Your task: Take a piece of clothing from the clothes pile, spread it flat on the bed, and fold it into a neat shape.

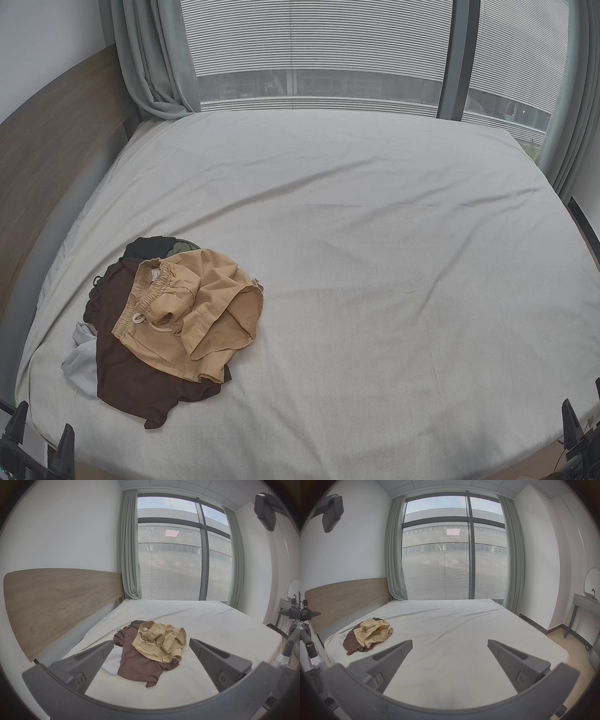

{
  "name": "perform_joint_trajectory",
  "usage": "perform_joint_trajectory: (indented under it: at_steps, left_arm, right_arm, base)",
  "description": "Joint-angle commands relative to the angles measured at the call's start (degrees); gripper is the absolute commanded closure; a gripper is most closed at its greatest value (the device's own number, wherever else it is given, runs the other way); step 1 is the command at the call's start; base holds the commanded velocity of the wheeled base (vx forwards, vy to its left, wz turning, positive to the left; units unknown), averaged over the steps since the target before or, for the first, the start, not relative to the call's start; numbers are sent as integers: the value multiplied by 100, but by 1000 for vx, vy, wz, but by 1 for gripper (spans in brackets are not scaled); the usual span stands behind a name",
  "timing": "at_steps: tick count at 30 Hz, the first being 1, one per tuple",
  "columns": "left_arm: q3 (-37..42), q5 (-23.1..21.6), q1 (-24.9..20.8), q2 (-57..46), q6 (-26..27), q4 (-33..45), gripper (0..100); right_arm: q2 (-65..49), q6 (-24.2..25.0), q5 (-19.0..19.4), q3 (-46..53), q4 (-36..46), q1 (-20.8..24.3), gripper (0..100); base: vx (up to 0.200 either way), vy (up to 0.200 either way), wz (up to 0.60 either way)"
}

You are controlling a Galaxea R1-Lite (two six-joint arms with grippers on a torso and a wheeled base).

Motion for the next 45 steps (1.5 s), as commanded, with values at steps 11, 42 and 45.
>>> perform_joint_trajectory:
  at_steps: [11,42,45]
  left_arm:
    - [101,13,-5,-66,-77,-6,0]
    - [101,13,4,-75,-50,-15,0]
    - [101,31,4,-75,-59,-15,0]
  right_arm:
    - [-57,4,-2,101,-2,7,0]
    - [-57,22,-2,101,-2,-2,0]
    - [-57,22,-2,101,-2,-2,0]
  base:
    - [0,0,0]
    - [0,0,0]
    - [0,0,0]
